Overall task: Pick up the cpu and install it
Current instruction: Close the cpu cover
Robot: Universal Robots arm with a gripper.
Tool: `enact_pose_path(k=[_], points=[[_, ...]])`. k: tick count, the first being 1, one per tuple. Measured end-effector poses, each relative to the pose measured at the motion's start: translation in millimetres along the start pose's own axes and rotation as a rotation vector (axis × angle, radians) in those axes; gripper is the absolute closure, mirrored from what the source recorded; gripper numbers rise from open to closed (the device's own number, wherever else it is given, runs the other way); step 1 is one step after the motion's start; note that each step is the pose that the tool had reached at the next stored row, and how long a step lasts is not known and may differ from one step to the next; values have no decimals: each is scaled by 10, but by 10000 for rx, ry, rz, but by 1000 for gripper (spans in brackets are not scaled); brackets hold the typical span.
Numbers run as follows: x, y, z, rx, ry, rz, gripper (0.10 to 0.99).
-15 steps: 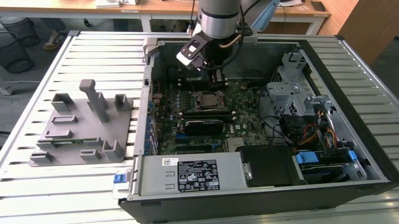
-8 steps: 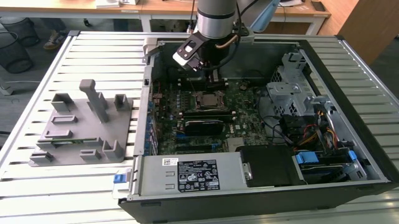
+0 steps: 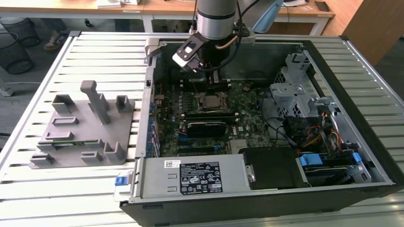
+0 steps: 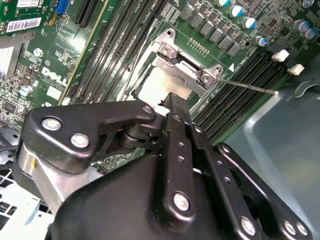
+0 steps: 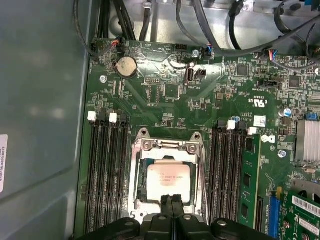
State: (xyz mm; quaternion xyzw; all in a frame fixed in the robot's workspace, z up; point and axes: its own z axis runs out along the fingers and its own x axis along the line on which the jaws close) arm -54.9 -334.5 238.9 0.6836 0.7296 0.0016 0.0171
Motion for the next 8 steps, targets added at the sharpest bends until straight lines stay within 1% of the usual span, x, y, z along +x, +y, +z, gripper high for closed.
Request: enact_pose_path(k=[8], points=[[5, -59, 20, -1, 1, 0, 980]])
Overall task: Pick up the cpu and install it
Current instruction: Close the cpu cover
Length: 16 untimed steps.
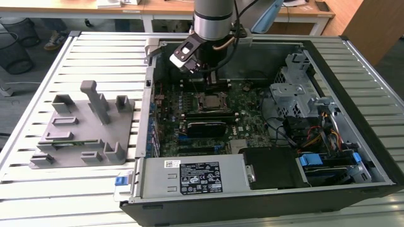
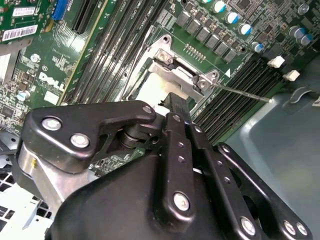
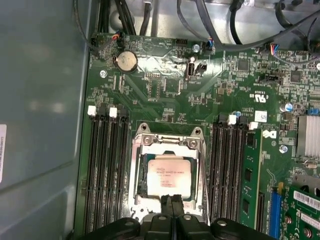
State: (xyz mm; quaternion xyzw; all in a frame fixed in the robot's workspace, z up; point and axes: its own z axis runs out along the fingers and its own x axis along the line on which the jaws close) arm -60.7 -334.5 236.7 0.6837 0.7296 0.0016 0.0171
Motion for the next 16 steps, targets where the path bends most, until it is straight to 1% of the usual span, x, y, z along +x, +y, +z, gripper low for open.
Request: enact_pose_path(k=[7, 16], points=[[-7, -26, 63, 0, -1, -2, 980], [-6, -80, 162, 0, 0, -8, 980]])
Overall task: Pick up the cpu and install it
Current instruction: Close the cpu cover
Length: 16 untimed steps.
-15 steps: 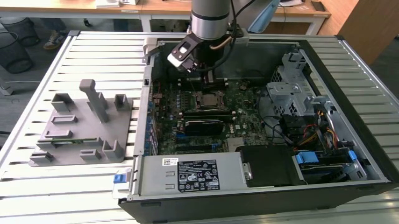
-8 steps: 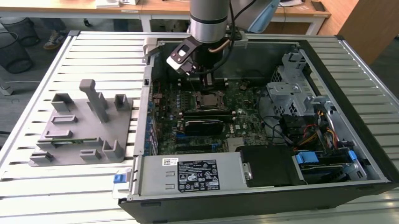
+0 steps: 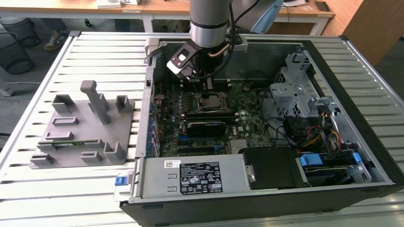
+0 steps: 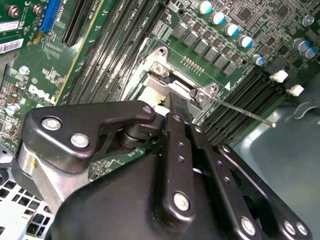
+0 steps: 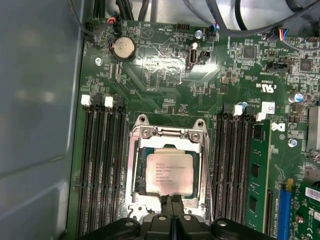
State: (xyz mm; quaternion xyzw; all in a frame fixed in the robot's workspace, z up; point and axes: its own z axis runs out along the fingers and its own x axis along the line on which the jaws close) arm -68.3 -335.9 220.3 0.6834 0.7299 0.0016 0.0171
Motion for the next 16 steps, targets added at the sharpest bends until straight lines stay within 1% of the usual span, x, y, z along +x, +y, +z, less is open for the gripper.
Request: enact_pose_path(k=[7, 8, 16], points=[[3, -22, 93, 0, 0, -2, 980], [4, -25, 117, 0, 0, -3, 980], [6, -29, 194, 2, -1, -16, 980]])
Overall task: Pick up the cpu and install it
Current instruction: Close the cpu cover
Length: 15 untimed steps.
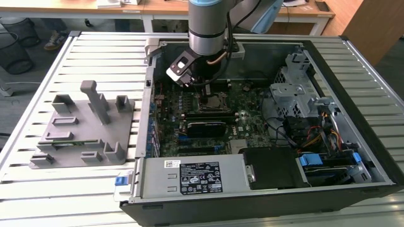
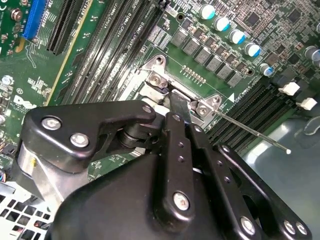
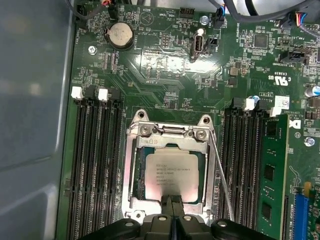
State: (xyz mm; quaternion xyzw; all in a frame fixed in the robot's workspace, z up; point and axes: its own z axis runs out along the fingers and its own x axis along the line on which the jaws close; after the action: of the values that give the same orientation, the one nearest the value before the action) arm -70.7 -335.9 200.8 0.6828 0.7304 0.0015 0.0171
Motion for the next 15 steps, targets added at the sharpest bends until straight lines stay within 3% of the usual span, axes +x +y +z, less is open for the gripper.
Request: enact_pose_path(k=[15], points=[[-2, 88, 20, -4, 65, 0, 980]])
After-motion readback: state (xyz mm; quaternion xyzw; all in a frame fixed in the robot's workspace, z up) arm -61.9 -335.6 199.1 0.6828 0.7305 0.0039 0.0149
